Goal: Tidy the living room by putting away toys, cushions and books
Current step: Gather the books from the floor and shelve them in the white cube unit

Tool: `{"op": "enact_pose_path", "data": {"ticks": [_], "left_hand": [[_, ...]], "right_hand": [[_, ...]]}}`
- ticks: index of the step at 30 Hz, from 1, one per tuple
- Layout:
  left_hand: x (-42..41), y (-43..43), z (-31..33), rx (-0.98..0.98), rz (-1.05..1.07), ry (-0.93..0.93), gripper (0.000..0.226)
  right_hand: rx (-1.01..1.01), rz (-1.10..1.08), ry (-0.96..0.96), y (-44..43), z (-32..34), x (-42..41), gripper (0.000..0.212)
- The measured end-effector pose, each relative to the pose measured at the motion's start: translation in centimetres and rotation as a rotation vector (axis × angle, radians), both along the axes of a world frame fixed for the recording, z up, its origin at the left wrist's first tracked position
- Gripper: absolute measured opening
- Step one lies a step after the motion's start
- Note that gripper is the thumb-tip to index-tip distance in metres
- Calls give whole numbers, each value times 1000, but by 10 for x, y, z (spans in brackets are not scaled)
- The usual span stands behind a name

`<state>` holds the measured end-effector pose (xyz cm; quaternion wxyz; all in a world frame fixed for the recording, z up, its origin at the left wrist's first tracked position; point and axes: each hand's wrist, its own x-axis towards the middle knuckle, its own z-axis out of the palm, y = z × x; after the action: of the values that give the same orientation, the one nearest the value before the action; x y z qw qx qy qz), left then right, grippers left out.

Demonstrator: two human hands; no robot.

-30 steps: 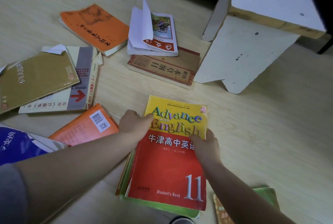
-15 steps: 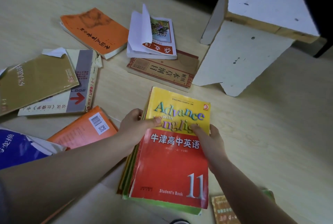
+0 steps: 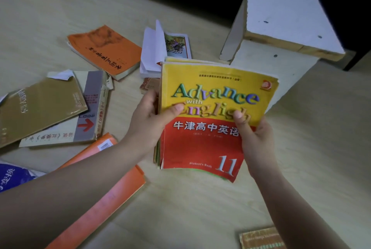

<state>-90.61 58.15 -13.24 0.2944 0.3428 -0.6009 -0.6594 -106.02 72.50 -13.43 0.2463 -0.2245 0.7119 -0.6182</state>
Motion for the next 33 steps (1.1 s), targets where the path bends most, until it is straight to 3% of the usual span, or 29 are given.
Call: {"op": "enact_pose_path", "data": {"ticks": [8, 16, 24, 33], "left_hand": [[-3, 1, 2, -76, -26, 1, 40], [2, 13, 3, -127, 3, -32, 37], [14, 26, -7, -104, -33, -135, 51], [17, 36, -11, -64, 5, -152, 44]], "right_hand": [[-53, -15, 122, 10, -1, 18, 42], [-120, -43, 66, 15, -9, 29, 46], [-30, -59, 41, 26, -38, 42, 47], [-78, -134, 65, 27, -39, 53, 46]]}}
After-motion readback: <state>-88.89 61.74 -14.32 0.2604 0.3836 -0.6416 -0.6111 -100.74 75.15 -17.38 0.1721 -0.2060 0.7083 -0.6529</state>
